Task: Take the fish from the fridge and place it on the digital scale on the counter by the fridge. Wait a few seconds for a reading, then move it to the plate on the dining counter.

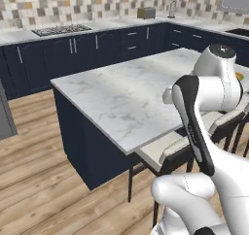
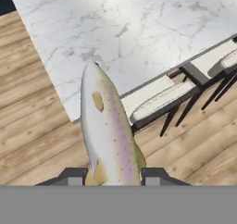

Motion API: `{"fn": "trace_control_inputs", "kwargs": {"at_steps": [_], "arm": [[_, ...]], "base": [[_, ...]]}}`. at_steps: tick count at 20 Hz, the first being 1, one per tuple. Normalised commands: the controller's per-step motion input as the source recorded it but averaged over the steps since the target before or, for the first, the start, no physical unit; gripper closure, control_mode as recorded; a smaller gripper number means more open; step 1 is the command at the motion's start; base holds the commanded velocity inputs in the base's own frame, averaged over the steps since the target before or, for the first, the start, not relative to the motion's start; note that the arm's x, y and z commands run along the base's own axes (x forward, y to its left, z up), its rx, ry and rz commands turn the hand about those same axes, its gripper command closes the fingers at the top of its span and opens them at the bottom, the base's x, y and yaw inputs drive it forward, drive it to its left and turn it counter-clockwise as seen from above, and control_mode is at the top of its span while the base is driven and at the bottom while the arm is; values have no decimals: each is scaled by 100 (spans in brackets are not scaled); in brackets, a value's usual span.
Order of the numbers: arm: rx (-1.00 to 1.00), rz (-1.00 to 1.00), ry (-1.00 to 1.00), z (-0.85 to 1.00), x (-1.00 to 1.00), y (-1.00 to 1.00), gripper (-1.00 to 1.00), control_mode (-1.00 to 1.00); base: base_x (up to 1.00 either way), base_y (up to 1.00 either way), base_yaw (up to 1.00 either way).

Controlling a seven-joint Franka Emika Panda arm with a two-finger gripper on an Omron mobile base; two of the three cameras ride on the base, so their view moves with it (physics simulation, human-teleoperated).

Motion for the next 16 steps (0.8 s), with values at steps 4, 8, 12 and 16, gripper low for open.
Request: {"fn": "trace_control_inputs", "kwargs": {"at_steps": [4, 8, 12, 16], "arm": [[0, 0, 0, 0, 0, 0, 100, 100], [0, 0, 0, 0, 0, 0, 100, 100], [0, 0, 0, 0, 0, 0, 100, 100], [0, 0, 0, 0, 0, 0, 100, 100]], "base": [[0, -100, -1], [3, -100, 2], [23, -100, 8], [26, -100, 12]]}}
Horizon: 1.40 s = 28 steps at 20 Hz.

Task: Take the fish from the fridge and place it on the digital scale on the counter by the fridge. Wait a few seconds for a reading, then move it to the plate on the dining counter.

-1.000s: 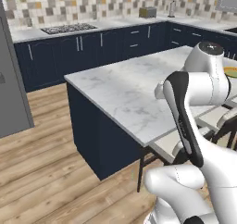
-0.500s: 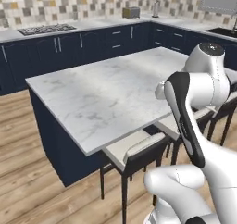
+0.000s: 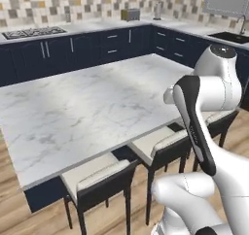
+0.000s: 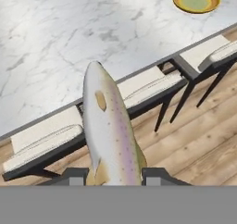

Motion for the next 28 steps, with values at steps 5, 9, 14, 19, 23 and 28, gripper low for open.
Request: {"fn": "trace_control_inputs", "kwargs": {"at_steps": [5, 9, 14, 19, 23, 28], "arm": [[0, 0, 0, 0, 0, 0, 100, 100], [0, 0, 0, 0, 0, 0, 100, 100], [0, 0, 0, 0, 0, 0, 100, 100], [0, 0, 0, 0, 0, 0, 100, 100], [0, 0, 0, 0, 0, 0, 100, 100], [0, 0, 0, 0, 0, 0, 100, 100]], "base": [[10, -100, 9], [0, -100, 6], [13, -100, 8], [28, -100, 10], [57, -100, 15], [78, -100, 24]]}}
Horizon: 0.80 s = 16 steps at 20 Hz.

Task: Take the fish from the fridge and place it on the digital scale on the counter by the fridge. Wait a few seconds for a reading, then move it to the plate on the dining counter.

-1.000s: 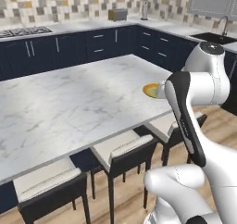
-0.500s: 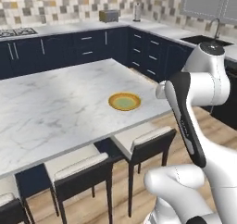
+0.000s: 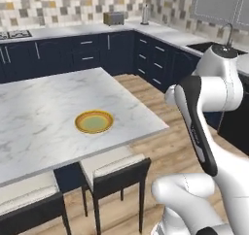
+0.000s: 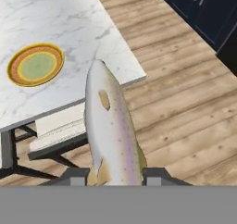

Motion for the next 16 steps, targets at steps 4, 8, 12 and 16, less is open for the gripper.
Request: {"fn": "trace_control_inputs", "kwargs": {"at_steps": [4, 8, 12, 16], "arm": [[0, 0, 0, 0, 0, 0, 100, 100], [0, 0, 0, 0, 0, 0, 100, 100], [0, 0, 0, 0, 0, 0, 100, 100], [0, 0, 0, 0, 0, 0, 100, 100]], "base": [[96, -100, 33], [97, -100, 36], [65, -100, 32], [52, -100, 41]]}}
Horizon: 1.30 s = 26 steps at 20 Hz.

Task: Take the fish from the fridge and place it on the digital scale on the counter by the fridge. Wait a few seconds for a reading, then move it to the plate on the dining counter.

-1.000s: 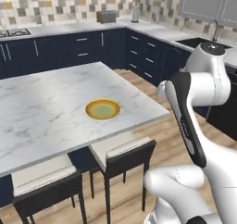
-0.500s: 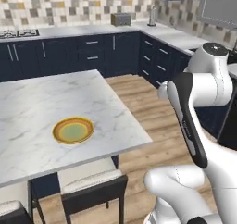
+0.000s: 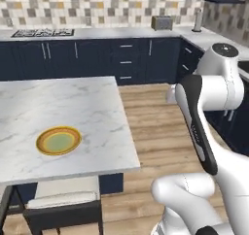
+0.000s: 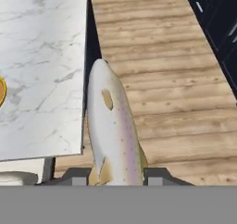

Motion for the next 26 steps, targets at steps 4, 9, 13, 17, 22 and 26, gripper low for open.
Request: {"fn": "trace_control_inputs", "kwargs": {"at_steps": [4, 9, 13, 17, 22, 26], "arm": [[0, 0, 0, 0, 0, 0, 100, 100], [0, 0, 0, 0, 0, 0, 100, 100], [0, 0, 0, 0, 0, 0, 100, 100], [0, 0, 0, 0, 0, 0, 100, 100], [0, 0, 0, 0, 0, 0, 100, 100], [0, 0, 0, 0, 0, 0, 100, 100]], "base": [[31, -100, 41], [72, -100, 42], [100, -99, 18], [100, -100, 18], [100, -87, 39], [100, -65, 49]]}}
